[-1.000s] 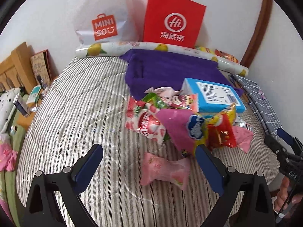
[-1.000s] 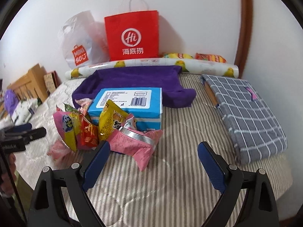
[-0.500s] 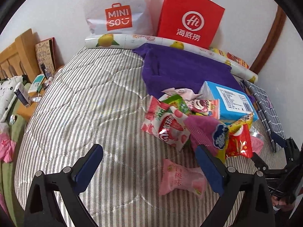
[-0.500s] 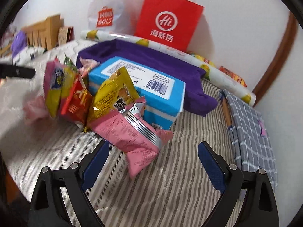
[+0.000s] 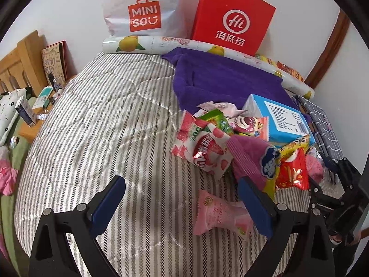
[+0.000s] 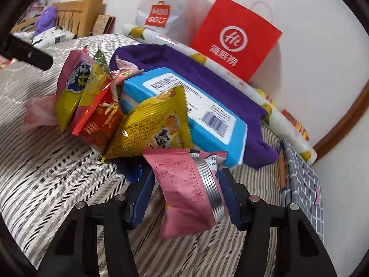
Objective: Organize snacks
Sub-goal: 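Grasp the pink silver-edged snack bag with the right gripper while the left tool approaches the pile, then grasp the small pink candy with the left gripper while the right lifts its bag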
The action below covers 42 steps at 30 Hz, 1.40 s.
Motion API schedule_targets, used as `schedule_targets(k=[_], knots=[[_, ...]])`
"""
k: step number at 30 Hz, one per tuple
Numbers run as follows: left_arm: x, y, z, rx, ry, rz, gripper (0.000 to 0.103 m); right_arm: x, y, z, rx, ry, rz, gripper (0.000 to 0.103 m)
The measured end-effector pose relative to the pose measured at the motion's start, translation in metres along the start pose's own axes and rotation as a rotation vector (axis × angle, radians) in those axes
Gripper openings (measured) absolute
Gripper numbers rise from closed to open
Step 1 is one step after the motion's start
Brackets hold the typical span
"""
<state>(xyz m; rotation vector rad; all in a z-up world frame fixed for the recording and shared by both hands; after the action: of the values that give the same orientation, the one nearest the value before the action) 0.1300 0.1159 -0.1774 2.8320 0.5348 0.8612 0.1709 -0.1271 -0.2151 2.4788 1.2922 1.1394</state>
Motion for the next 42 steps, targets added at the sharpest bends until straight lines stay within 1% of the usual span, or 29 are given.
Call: schedule_targets(k=[3,4,5,10,13,16,19,20,22,23,25,26,28,29,30,31,37,42], knots=[[-0.006,0.012,0.000,-0.033,-0.008,0.025,0.098,-0.006,0.008,-0.004,0.019,-0.012,0.094,0.054],[-0.009,0.017,0.002,-0.037,-0.014,0.040,0.098,-0.010,0.013,-0.006,0.024,-0.019,0.140,0.053],[-0.012,0.020,0.004,-0.037,-0.021,0.052,0.098,-0.014,0.017,-0.008,0.023,-0.026,0.177,0.049],[-0.033,0.036,0.019,-0.040,-0.075,0.116,0.098,-0.037,0.032,-0.021,0.028,-0.047,0.357,0.048],[-0.042,0.040,0.025,-0.031,-0.094,0.131,0.098,-0.047,0.035,-0.028,0.037,-0.061,0.410,0.047],[-0.049,0.045,0.031,-0.013,-0.096,0.152,0.098,-0.054,0.037,-0.036,0.028,-0.058,0.450,0.047],[-0.052,0.047,0.036,0.028,-0.093,0.183,0.098,-0.059,0.039,-0.042,0.035,-0.055,0.495,0.047],[-0.054,0.047,0.037,0.057,-0.087,0.196,0.097,-0.060,0.039,-0.043,0.037,-0.055,0.504,0.047],[-0.054,0.047,0.035,0.093,-0.069,0.215,0.085,-0.063,0.039,-0.046,0.034,-0.054,0.520,0.047],[-0.054,0.047,0.033,0.091,-0.066,0.215,0.082,-0.064,0.039,-0.047,0.034,-0.057,0.524,0.047],[-0.052,0.045,0.031,0.080,-0.065,0.211,0.066,-0.065,0.039,-0.048,0.034,-0.065,0.531,0.047],[-0.052,0.044,0.029,0.079,-0.065,0.209,0.065,-0.066,0.039,-0.048,0.035,-0.066,0.532,0.047],[-0.050,0.041,0.026,0.071,-0.062,0.208,0.055,-0.066,0.039,-0.048,0.031,-0.070,0.536,0.047],[-0.050,0.040,0.024,0.062,-0.063,0.209,0.053,-0.066,0.039,-0.049,0.027,-0.073,0.539,0.047],[-0.049,0.039,0.024,0.056,-0.066,0.208,0.049,-0.065,0.039,-0.049,0.020,-0.076,0.544,0.047],[-0.049,0.037,0.022,0.047,-0.073,0.202,0.047,-0.065,0.039,-0.050,0.017,-0.076,0.550,0.047],[-0.046,0.027,0.010,0.013,-0.058,0.171,0.042,-0.057,0.036,-0.056,0.021,-0.070,0.562,0.046],[-0.041,0.024,-0.004,-0.013,-0.041,0.151,0.042,-0.049,0.037,-0.063,0.028,-0.064,0.575,0.046]])
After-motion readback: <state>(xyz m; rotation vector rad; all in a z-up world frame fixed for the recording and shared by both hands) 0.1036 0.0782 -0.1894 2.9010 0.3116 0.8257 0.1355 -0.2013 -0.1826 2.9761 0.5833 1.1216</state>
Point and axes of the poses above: each gripper's, at about its wrist camera, not at the fingertips, and z roughly the way its jaws point, y to its right, x to its top, the point moved 7 cm from there along z, roughly the way its jaws point, and after that the axes turned 6 degrees about -z, right-handed, at the moved point
